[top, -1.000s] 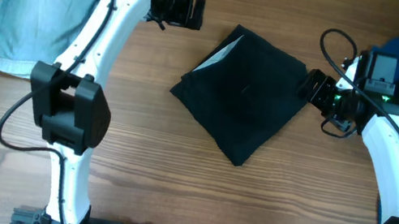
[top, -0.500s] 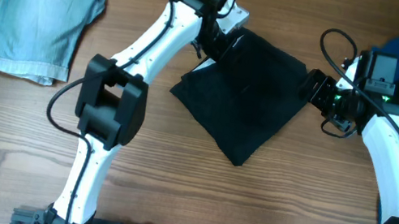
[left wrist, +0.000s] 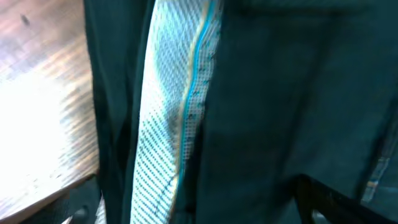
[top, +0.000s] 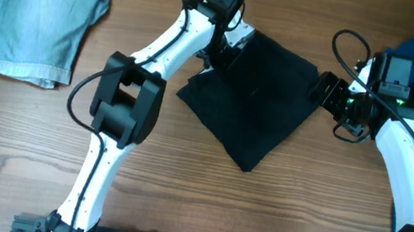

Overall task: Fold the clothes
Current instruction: 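Lift the folded black shorts with the left gripper and drag leftward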

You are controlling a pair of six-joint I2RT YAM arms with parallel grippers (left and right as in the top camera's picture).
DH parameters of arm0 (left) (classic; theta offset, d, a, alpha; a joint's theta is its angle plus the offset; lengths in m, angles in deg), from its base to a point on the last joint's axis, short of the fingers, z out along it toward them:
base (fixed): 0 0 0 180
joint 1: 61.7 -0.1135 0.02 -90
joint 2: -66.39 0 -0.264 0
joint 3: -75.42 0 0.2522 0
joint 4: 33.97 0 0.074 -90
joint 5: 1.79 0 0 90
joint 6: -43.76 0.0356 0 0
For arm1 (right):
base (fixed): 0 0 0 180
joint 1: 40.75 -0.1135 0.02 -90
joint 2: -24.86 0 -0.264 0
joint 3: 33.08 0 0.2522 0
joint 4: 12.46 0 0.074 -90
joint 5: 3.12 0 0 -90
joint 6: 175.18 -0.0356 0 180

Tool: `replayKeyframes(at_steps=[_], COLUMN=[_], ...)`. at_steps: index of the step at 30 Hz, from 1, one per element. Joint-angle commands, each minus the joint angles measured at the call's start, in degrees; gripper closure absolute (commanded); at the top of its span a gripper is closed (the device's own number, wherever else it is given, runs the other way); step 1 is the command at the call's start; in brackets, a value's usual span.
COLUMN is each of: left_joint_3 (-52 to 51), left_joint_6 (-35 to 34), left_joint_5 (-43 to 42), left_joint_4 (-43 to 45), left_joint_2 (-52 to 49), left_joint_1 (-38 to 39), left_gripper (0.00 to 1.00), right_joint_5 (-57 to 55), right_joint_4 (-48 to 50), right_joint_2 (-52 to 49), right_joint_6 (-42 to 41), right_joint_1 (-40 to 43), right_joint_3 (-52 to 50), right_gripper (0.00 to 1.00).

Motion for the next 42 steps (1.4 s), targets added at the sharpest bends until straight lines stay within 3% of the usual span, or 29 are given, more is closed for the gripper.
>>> replayKeyframes(at_steps=[1, 2, 8, 19, 20, 22, 26, 32, 42], left_joint_3=[-0.3, -0.3, -0.3, -0.3, -0.3, -0.3, -0.3, -0.3, -0.3], left_joint_6=[-0.3, -0.3, -0.9, -6.4, -6.4, -6.4, -6.4, -6.4, -6.4], left_joint_5=[0.2, 0.2, 0.2, 3.3, 3.3, 3.3, 3.3, 4.7, 6.3], left_joint_4=[-2.3, -2.9, -4.2, -3.5, -3.5, -3.5, -3.5, -4.0, -4.2], left_joint_2=[-2.5, -2.5, -2.5, -3.1, -3.1, -3.1, -3.1, -3.1, 4.0], left_joint_1=[0.1, 0.2, 0.5, 1.6, 1.6, 1.6, 1.6, 1.6, 1.2], left_gripper=[0.02, 0.03, 0.33, 0.34, 0.37, 0.54, 0.64, 0.96, 0.96], right_joint_5=[0.7, 0.7, 0.7, 0.7, 0.7, 0.7, 0.7, 0.7, 0.7], right_joint_4=[0.1, 0.1, 0.1, 0.1, 0.1, 0.1, 0.1, 0.1, 0.1], right_joint_2=[-0.4, -0.4, -0.4, -0.4, -0.4, -0.4, -0.4, -0.4, -0.4], right_joint_6=[-0.8, -0.8, -0.8, -0.8, -0.8, -0.8, -0.8, -0.8, -0.8], right_joint_1=[0.1, 0.1, 0.1, 0.1, 0.1, 0.1, 0.1, 0.1, 0.1], right_joint_3=[-0.1, -0.1, -0.1, -0.1, -0.1, -0.1, -0.1, -0.1, -0.1], right_gripper=[0.0, 0.0, 0.0, 0.0, 0.0, 0.0, 0.0, 0.0, 0.0])
